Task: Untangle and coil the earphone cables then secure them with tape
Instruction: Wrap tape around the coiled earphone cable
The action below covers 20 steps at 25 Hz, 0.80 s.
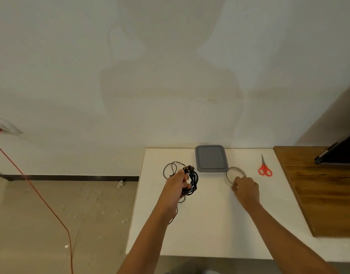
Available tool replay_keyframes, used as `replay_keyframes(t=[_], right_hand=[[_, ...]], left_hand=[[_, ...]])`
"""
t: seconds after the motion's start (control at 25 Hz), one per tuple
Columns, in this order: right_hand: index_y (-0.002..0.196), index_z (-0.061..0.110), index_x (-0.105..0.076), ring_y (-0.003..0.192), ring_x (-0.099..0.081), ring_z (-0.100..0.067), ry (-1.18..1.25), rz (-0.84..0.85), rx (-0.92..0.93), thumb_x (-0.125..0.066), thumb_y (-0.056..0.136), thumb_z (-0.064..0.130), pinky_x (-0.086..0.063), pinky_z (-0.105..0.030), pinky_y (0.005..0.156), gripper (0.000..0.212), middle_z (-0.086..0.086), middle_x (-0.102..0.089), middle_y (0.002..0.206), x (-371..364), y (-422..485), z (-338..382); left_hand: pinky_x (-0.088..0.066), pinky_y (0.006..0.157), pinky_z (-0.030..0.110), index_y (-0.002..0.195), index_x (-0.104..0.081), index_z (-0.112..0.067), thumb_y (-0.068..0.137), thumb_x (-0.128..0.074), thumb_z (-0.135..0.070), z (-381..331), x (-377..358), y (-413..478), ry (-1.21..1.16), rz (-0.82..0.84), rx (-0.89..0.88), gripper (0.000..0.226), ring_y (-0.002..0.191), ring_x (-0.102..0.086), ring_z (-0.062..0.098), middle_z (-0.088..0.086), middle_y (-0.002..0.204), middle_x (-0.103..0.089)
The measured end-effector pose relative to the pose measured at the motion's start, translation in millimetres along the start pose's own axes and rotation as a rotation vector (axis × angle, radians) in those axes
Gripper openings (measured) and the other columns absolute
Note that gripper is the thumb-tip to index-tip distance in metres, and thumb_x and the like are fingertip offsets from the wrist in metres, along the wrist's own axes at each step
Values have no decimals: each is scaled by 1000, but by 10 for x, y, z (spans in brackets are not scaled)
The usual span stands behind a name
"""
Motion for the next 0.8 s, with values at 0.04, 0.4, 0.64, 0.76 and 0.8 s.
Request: replay_keyframes(t=[0.04,0.4,0.64,0.76,0.8], right_hand=[[93,11,-65,81,-60,-24,99,-15,1,-59,91,21,-49,-36,85,13,-5,-67,82,51,-98,36],[95,14,-60,84,-61,-18,1487,72,138,-54,94,17,-46,-25,86,6,-14,-63,80,2066,-1269,1002],[79,8,-60,77,-57,-16,1471,89,405,-47,77,12,-49,-21,76,14,-16,-56,79,3142,-1965,1474],[80,0,-57,68,-53,-14,1406,69,474,-47,78,13,-48,-17,68,17,-8,-55,69,3469,-2199,1539],[79,-1,-57,67,-50,-15,1383,52,479,-47,79,13,-46,-17,64,17,-6,-55,67,3562,-2276,1549]], left_hand=[[-37,81,32,73,-48,-19,98,-35,-31,-27,-18,-42,-18,0,5,31,63,-49,11,-10,49,-37],[-39,64,24,74,-44,-17,91,-39,-23,-612,-36,-955,-61,-24,-82,19,63,-46,13,-7,56,-45],[-49,74,24,87,-68,-17,89,-60,-42,-1291,-166,-1904,-51,-13,-301,27,78,-63,9,-6,74,-73],[-45,67,22,91,-74,-11,85,-67,-29,-1400,-146,-2262,-133,26,-322,20,76,-60,11,0,79,-68],[-44,67,23,88,-75,-11,84,-67,-26,-1430,-135,-2384,-147,34,-342,17,77,-58,12,1,80,-67]])
Point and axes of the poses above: each hand's wrist, its own y-axis towards the middle knuckle, its own x-axis out of the back of the hand, z = x × y, the point moved 10 cm from there along y, towards the middle knuckle
